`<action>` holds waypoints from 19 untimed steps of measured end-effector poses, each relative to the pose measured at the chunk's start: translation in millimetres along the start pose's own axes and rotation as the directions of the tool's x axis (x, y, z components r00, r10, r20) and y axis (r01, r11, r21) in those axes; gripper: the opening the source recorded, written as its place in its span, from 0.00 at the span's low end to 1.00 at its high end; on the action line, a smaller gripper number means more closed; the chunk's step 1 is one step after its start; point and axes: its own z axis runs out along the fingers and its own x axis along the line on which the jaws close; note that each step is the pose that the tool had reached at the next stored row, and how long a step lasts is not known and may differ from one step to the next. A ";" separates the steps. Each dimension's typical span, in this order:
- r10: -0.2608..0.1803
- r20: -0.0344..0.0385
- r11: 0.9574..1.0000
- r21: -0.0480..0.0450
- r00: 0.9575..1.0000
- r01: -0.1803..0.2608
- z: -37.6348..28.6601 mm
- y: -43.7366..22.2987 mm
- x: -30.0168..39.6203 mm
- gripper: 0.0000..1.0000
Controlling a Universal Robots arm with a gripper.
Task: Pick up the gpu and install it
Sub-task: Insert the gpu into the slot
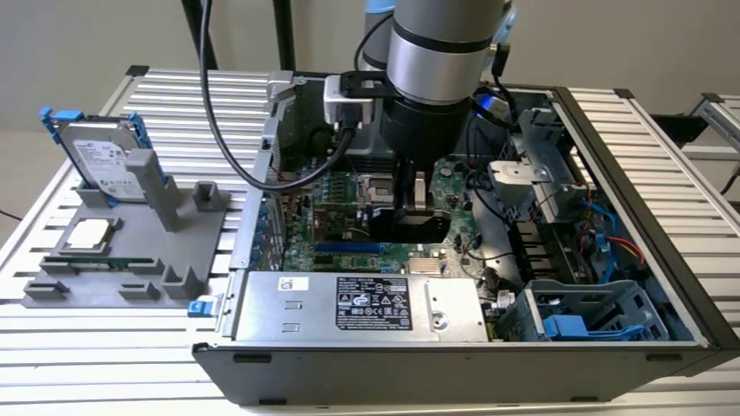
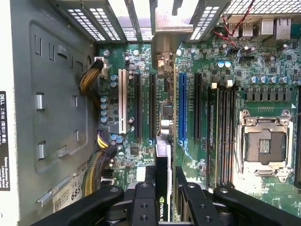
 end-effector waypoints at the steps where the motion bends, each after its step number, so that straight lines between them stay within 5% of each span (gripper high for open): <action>1: 0.000 0.000 1.000 0.000 1.000 0.000 0.7 0.3 0.0 0.00; 19: 0.000 0.000 1.000 0.000 1.000 0.000 15.5 6.3 -0.7 0.00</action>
